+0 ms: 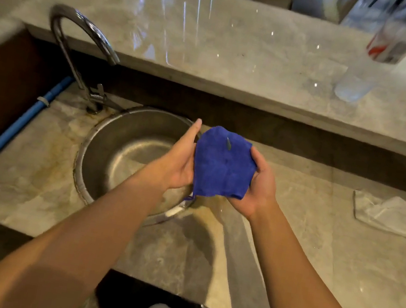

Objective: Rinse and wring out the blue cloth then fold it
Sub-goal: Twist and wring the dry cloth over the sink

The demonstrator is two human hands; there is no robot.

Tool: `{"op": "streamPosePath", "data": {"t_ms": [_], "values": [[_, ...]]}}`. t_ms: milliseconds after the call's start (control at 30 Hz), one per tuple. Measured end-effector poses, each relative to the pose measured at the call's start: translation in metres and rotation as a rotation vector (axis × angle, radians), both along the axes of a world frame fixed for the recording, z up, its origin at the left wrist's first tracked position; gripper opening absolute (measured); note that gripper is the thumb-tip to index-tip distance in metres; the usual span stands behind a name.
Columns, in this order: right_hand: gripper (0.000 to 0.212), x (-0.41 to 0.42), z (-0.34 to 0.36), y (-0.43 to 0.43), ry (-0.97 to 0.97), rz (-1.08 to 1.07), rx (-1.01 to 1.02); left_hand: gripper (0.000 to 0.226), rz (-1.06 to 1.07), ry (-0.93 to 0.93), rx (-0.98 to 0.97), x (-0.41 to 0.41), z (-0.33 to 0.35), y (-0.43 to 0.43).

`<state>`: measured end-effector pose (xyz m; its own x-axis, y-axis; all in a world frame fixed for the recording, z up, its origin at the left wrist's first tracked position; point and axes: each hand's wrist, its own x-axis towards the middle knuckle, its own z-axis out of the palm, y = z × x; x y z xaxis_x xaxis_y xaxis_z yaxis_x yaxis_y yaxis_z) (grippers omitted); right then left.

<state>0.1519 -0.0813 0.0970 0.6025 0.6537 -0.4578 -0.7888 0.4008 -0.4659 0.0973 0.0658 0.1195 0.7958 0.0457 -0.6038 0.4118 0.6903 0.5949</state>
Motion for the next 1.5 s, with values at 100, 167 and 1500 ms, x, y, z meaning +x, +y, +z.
{"op": "streamPosePath", "data": {"t_ms": [100, 167, 1500], "values": [[0.046, -0.004, 0.030, 0.031, -0.173, -0.041, -0.117, 0.065, 0.165, -0.038, 0.086, -0.006, 0.041, 0.013], [0.037, -0.009, 0.052, 0.046, -0.380, -0.041, -0.219, 0.057, 0.249, -0.055, 0.161, -0.012, 0.065, 0.025], [0.041, -0.058, 0.213, 0.152, -1.121, -0.270, -0.468, 0.047, 0.791, -0.290, 1.136, -0.027, 0.200, 0.064]]}}
